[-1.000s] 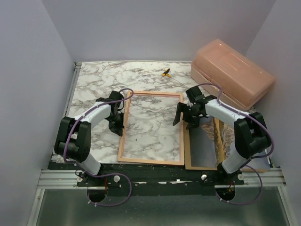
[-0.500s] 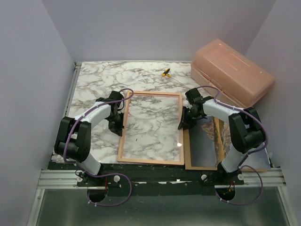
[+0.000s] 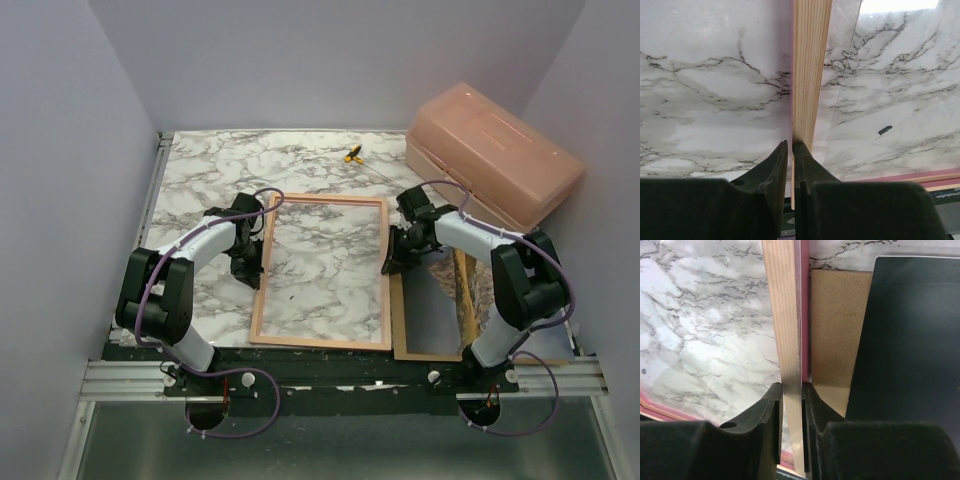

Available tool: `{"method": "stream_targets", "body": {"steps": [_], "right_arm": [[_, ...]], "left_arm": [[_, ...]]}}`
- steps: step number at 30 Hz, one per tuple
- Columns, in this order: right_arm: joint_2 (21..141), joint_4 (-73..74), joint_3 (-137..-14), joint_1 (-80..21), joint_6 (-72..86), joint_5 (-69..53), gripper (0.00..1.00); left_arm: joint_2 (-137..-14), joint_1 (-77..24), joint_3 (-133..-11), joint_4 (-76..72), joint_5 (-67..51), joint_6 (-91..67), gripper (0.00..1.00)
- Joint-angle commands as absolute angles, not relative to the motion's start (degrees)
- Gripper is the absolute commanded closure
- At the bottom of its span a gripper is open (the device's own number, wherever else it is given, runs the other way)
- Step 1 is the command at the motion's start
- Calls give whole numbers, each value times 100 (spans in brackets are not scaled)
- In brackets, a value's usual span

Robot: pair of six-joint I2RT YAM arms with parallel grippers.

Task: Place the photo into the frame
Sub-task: Adjust the photo frame item on the photo frame.

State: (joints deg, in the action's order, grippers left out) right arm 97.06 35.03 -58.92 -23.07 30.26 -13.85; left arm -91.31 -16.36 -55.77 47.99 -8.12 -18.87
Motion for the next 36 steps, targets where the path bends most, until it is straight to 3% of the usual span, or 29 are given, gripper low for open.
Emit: {"method": "stream_targets", "body": {"steps": [1,15,23,27,36], "right_arm": [[9548,3202,-5670,-2247,3050,-1933,99],[8981,2251,-4733,-1091,2890,-3598,99],[8980,841,-4206,-1011,3407,-5007,69],[9200,432,-4125,-1009,3637,-5300,62],[9492,-222,-4164,-1105,4104,-5449,61]], "left_arm": [[-9382,-1705,-5405,4659,-685,-1881,87],[-9387,-1723,-5405,4669,-677,-1881,87],[-9390,-1723,-5401,4667,-667,-1890,86],[-9395,-1731,-5405,4667,-659,-1890,87],[-9391,-1732,-5414,4666,-664,-1890,87]]}}
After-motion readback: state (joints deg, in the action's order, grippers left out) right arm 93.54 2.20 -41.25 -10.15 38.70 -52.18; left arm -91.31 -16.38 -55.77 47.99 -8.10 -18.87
